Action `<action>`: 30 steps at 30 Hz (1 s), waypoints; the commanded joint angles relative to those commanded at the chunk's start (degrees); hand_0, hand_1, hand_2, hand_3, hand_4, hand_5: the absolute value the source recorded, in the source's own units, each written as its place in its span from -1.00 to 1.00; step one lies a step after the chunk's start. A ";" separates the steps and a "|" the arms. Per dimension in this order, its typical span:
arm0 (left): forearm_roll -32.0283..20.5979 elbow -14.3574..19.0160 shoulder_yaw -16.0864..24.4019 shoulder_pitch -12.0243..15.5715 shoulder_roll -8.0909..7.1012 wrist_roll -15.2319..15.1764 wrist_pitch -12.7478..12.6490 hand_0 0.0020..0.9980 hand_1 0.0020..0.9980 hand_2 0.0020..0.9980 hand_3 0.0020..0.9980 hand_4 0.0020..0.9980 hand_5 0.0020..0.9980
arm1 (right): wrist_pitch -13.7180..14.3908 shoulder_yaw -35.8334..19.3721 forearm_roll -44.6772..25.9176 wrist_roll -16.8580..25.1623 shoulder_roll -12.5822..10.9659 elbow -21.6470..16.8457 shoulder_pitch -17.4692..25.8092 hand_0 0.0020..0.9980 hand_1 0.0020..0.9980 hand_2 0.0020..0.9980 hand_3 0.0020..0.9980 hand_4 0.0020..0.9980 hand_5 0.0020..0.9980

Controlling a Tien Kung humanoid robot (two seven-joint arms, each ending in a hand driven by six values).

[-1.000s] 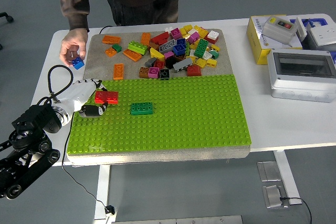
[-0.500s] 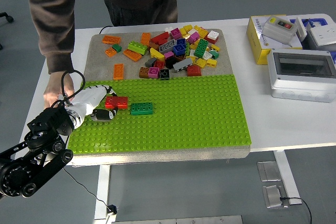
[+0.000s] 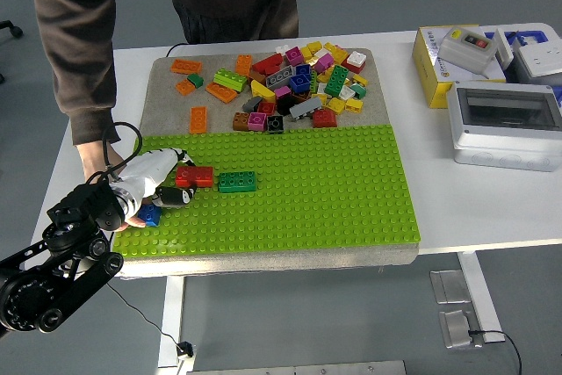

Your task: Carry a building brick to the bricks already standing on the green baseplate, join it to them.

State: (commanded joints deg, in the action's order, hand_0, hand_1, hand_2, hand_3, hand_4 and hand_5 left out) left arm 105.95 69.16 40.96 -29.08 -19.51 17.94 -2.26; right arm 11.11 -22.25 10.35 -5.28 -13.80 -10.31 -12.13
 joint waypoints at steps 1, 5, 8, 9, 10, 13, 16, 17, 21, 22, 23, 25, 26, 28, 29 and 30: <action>-0.29 0.10 -0.14 -0.01 -0.03 0.05 0.04 1.00 0.91 0.87 0.22 0.16 -0.57 | -0.01 -0.01 0.06 -0.02 0.00 0.00 -0.01 0.34 0.28 0.34 0.42 0.19 0.49; -0.89 0.22 -0.46 0.05 0.06 0.22 0.21 1.00 0.91 0.87 0.22 0.16 -0.57 | -0.03 0.20 0.00 -0.03 0.03 0.00 -0.07 0.34 0.28 0.34 0.42 0.19 0.49; -1.08 0.19 -0.58 0.17 0.17 0.35 0.30 1.00 0.92 0.87 0.23 0.17 -0.57 | -0.03 0.48 -0.20 0.00 0.04 0.00 -0.15 0.34 0.28 0.34 0.42 0.19 0.49; -1.11 0.17 -0.64 0.21 0.21 0.39 0.31 1.00 0.92 0.87 0.23 0.17 -0.57 | -0.02 0.50 -0.19 -0.01 0.03 0.00 -0.16 0.34 0.28 0.34 0.42 0.19 0.49; -1.15 0.16 -0.72 0.26 0.26 0.42 0.33 1.00 0.92 0.87 0.23 0.17 -0.57 | -0.02 0.46 -0.13 -0.05 0.00 0.00 -0.17 0.34 0.28 0.34 0.42 0.19 0.49; -1.17 0.13 -0.85 0.37 0.38 0.48 0.36 1.00 0.91 0.87 0.23 0.18 -0.56 | 0.01 0.24 0.16 -0.17 -0.05 0.00 -0.18 0.34 0.28 0.34 0.42 0.19 0.49; -1.30 0.12 -0.95 0.47 0.49 0.47 0.38 1.00 0.91 0.87 0.23 0.18 -0.56 | 0.01 0.21 0.26 -0.23 -0.10 0.00 -0.17 0.34 0.28 0.34 0.42 0.19 0.49; -1.34 0.11 -0.99 0.48 0.52 0.46 0.37 1.00 0.91 0.87 0.23 0.18 -0.56 | 0.01 0.25 0.25 -0.23 -0.10 0.00 -0.17 0.34 0.28 0.34 0.42 0.19 0.49; -1.54 -0.05 -1.01 0.53 0.68 0.34 0.20 1.00 0.91 0.87 0.23 0.18 -0.56 | -0.02 0.55 0.08 -0.19 -0.02 0.00 -0.19 0.34 0.28 0.34 0.42 0.19 0.49; -1.58 -0.14 -0.99 0.55 0.73 0.31 0.14 1.00 0.91 0.87 0.23 0.18 -0.56 | -0.03 0.65 0.00 -0.17 0.01 0.00 -0.18 0.34 0.28 0.34 0.42 0.19 0.49; -1.60 -0.28 -0.99 0.58 0.81 0.28 0.09 1.00 0.91 0.87 0.23 0.18 -0.56 | -0.03 0.73 -0.06 -0.15 0.04 0.00 -0.17 0.34 0.28 0.34 0.42 0.19 0.49; -1.66 -0.49 -1.04 0.64 0.93 0.23 0.03 1.00 0.91 0.87 0.23 0.19 -0.55 | -0.04 0.68 0.01 -0.16 0.09 0.00 -0.15 0.34 0.28 0.34 0.42 0.19 0.50; -1.72 -0.63 -1.11 0.68 1.01 0.18 -0.04 1.00 0.91 0.87 0.23 0.19 -0.55 | -0.03 0.63 0.08 -0.17 0.12 0.00 -0.13 0.34 0.28 0.34 0.42 0.19 0.50; -1.80 -0.90 -1.24 0.70 1.16 0.11 -0.13 1.00 0.91 0.87 0.23 0.19 -0.55 | -0.02 0.29 0.50 -0.31 0.13 0.00 -0.11 0.34 0.28 0.34 0.42 0.19 0.50; -1.84 -1.11 -1.35 0.69 1.28 0.06 -0.19 1.00 0.91 0.87 0.23 0.19 -0.55 | -0.02 -0.04 0.94 -0.44 0.15 0.00 -0.12 0.34 0.28 0.34 0.42 0.19 0.50; -1.84 -1.26 -1.41 0.69 1.38 0.02 -0.23 1.00 0.91 0.87 0.23 0.19 -0.55 | -0.02 -0.12 1.10 -0.49 0.16 0.00 -0.13 0.34 0.28 0.34 0.42 0.19 0.50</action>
State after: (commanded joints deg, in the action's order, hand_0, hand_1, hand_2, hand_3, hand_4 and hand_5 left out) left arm 104.11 67.90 39.55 -28.38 -18.13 17.96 -2.49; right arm 11.09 -22.36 11.46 -5.77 -13.63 -10.31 -12.26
